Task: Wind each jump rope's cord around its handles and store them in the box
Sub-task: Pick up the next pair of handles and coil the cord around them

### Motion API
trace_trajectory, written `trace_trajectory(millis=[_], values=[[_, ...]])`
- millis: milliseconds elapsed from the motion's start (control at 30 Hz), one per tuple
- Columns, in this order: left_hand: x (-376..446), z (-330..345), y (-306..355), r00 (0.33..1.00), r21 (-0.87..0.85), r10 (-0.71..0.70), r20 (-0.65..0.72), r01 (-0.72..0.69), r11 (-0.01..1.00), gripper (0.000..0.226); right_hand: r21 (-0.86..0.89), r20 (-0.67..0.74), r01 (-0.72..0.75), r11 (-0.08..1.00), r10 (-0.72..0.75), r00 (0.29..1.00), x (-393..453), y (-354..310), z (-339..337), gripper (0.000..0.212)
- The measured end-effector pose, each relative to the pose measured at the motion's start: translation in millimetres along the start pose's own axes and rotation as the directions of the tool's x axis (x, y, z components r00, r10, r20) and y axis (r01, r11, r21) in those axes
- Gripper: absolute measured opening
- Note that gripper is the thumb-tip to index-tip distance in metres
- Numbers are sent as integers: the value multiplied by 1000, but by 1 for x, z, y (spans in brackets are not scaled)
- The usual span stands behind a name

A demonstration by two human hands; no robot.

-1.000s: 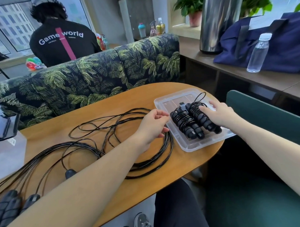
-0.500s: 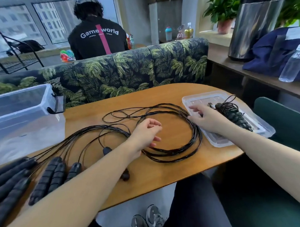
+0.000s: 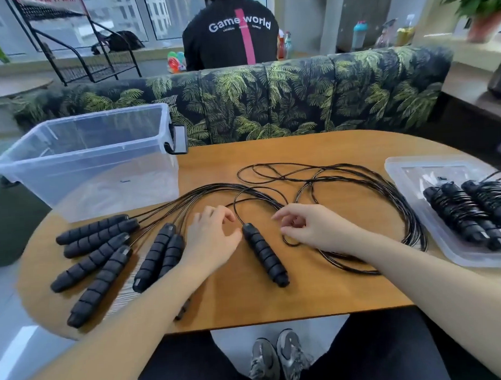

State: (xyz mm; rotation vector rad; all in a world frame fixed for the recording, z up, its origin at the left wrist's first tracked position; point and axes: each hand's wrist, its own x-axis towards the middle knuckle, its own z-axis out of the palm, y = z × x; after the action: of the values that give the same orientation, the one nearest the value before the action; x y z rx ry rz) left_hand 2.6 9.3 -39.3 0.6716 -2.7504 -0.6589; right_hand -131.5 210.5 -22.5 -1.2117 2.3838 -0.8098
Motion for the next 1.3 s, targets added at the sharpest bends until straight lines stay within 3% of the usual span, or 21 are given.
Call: trace_trajectory(millis=[233,400,500,600,700,767,867,933,1033,1167,1300], values=[[-21,-18,-50,999,294,-11,46,-3,956,42,17,-64,22,1000,-21,998,33,-29,45,13],[-24,-19,-49,993,439,10,119,-62,897,52,-84,-67,-119,989,113,991,44,-32,59,59],[-19,-22,-45,991,440,3,136,-63,896,47,-166,-10,-167,972,167,986,44,-27,62,66],[-13,-25,-43,993,307,-20,113,-16,952,44,-109,-27,-146,983,144,989,40,-24,68,57],[-8,-25,-34,988,-115,-125,88,135,984,58,186,-73,-77,980,92,993,37,-27,79,48],[-6,-21,-25,969,-434,-217,121,248,866,64,369,-150,7,929,52,987,37,-33,86,44],[-7,-10,-14,909,-789,-368,196,369,491,47,542,-242,95,835,47,969,37,-40,97,44],[-13,-4,-9,867,-867,-409,285,415,276,29,584,-283,113,804,71,957,35,-43,105,39],[-22,2,-3,861,-908,-355,364,414,71,31,606,-314,98,789,124,941,33,-42,113,28],[-29,3,-3,852,-864,-218,476,499,66,49,560,-384,136,817,111,916,31,-37,113,27],[-41,-1,-11,876,-871,-97,473,482,101,75,420,-447,209,883,0,895,31,-34,117,31]])
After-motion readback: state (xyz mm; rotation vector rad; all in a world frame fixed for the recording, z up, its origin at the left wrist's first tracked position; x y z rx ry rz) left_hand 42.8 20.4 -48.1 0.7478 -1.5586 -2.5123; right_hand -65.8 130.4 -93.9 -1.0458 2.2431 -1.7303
